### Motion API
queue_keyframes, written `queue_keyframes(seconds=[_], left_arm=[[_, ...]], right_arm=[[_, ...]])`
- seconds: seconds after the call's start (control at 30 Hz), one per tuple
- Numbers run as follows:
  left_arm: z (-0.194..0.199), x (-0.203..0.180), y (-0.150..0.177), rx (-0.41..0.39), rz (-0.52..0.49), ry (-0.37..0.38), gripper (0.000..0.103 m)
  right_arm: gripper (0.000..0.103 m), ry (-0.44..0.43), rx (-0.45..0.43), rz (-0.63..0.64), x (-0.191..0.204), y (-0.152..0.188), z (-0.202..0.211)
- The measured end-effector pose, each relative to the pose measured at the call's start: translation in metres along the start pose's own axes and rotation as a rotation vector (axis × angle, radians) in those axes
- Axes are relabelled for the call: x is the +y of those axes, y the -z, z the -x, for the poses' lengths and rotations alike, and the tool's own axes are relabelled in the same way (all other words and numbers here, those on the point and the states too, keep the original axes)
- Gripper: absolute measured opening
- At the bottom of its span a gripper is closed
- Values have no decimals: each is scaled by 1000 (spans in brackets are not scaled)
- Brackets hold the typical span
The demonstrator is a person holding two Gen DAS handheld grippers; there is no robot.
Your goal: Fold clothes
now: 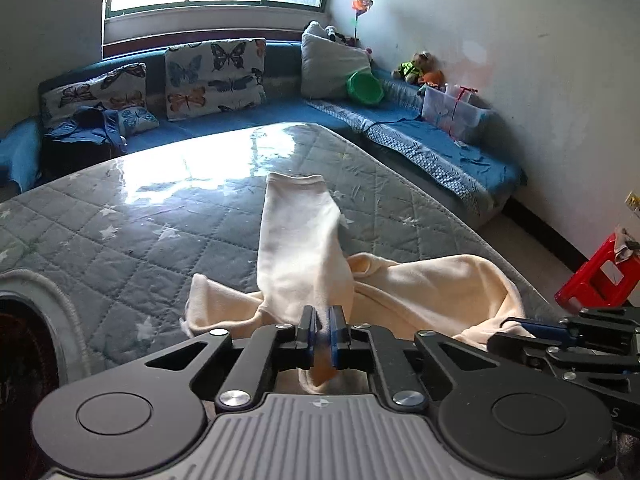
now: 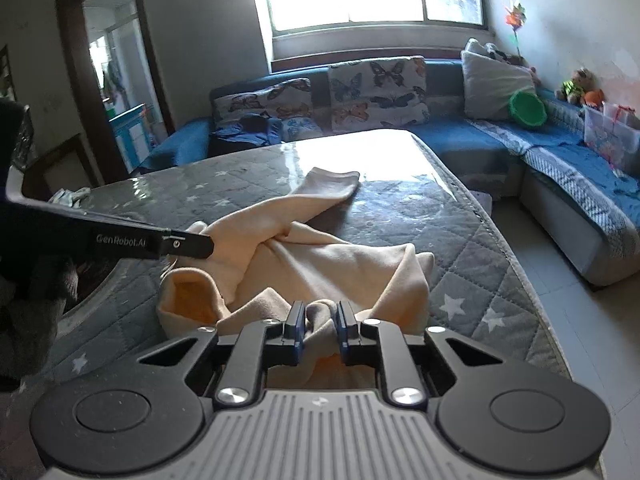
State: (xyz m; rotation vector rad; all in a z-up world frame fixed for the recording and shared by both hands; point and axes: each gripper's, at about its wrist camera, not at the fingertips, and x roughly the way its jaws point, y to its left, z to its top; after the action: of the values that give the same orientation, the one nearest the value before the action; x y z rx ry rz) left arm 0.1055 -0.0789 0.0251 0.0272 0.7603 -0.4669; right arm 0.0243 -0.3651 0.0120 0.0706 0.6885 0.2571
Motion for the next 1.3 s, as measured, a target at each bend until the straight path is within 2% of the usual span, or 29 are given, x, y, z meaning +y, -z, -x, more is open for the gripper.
queue_keyframes(seconds=[0.2, 0.37, 0.53, 0.6, 0.63, 0.67, 0.9, 1.03, 1.3], left_arm=[[34, 10, 21, -44, 33, 8, 7], [65, 24, 42, -65, 71, 2, 7], [90, 37, 64, -70, 93, -16, 7], [98, 45, 71, -69, 108, -28, 7], [101, 48, 75, -68, 115, -35, 7], [105, 50, 79, -68, 120, -43, 7], [127, 66, 111, -51, 148, -90, 7], [137, 73, 127, -36, 145, -122, 7], [152, 90, 151, -2, 196, -182, 8]], right_arm=[[12, -35, -6, 57, 12, 13, 23], [13, -72, 25, 96, 20, 24, 33], [19, -112, 13, 93, 23, 19, 40], [27, -123, -1, 102, 25, 14, 41], [36, -118, -7, 109, 26, 12, 40], [38, -112, -13, 116, 27, 10, 39], [41, -69, -14, 156, 31, -7, 16], [43, -90, 12, 216, 44, -13, -6], [56, -144, 77, 294, 75, -6, -34]])
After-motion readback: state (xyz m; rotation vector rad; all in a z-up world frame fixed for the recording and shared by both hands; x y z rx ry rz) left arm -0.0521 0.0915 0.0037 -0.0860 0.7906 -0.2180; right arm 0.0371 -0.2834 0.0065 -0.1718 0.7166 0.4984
